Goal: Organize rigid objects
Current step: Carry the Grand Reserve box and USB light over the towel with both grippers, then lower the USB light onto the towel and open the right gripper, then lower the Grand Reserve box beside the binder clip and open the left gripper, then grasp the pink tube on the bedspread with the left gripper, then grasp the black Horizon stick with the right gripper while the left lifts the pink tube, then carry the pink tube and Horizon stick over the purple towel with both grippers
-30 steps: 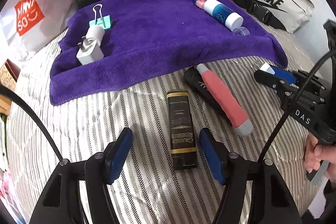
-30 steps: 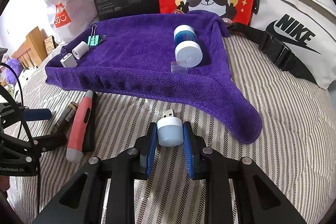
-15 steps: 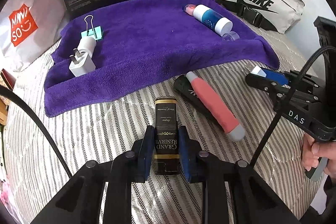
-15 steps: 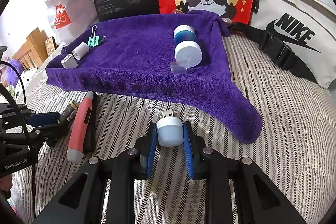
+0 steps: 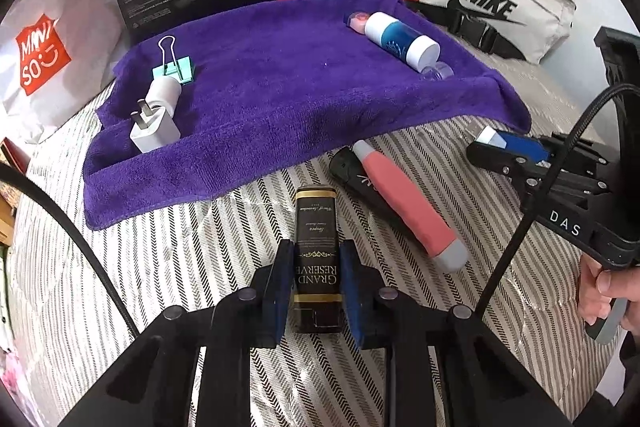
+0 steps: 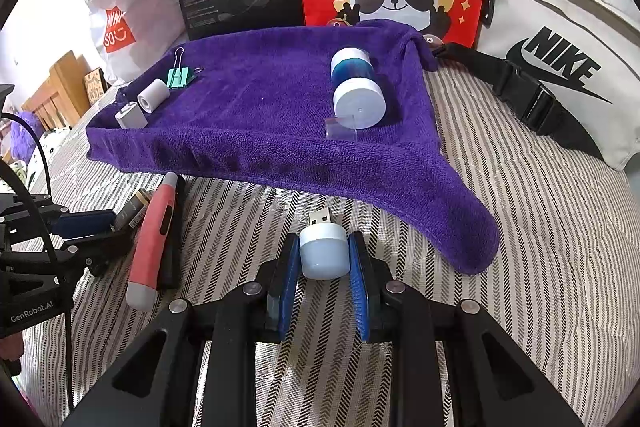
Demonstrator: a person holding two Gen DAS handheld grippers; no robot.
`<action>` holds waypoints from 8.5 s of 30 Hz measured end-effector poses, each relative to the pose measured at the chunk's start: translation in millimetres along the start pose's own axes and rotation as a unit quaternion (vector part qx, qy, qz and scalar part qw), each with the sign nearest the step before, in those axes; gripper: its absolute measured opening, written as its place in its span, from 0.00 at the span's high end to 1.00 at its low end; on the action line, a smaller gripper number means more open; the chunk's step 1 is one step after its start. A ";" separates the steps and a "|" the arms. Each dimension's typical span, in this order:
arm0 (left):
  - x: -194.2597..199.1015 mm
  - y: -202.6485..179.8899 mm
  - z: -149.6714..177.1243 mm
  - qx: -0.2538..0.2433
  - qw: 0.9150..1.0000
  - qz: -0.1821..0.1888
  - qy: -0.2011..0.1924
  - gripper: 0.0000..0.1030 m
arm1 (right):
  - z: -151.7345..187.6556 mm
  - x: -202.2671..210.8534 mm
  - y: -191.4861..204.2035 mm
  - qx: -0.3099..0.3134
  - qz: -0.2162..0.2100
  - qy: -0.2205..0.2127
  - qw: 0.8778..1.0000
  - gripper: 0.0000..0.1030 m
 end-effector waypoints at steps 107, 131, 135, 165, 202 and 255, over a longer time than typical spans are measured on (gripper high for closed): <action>2.8 97.4 -71.5 0.112 0.992 0.053 -0.012 0.78 | -114.2 -18.2 6.4 -0.016 -0.076 0.015 0.997 0.52; -77.0 106.5 -138.6 0.127 0.992 -0.008 0.015 0.78 | -56.2 41.5 -28.4 -0.078 -0.079 -0.005 0.994 0.52; -78.0 100.7 -139.3 0.112 0.993 -0.025 0.016 0.78 | -48.6 44.4 -33.4 -0.088 -0.081 -0.005 0.993 0.52; 13.6 -6.8 -91.0 0.045 0.998 0.033 0.009 0.54 | -25.1 87.1 -36.8 -0.091 -0.061 -0.013 0.994 0.52; -10.1 -21.2 -30.7 0.012 0.998 0.029 0.061 0.84 | 4.3 82.4 -45.9 -0.109 -0.050 0.022 0.993 0.51; 14.3 101.1 19.8 0.138 0.990 0.018 0.037 0.84 | -17.7 2.6 71.8 0.058 -0.061 0.066 0.994 0.79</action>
Point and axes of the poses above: each gripper's, at about its wrist camera, not at the fingertips, and x roughly against the way its jaws point, y to its left, z to its underside, the point moved 4 cm from there along -x, roughly the way its jaws point
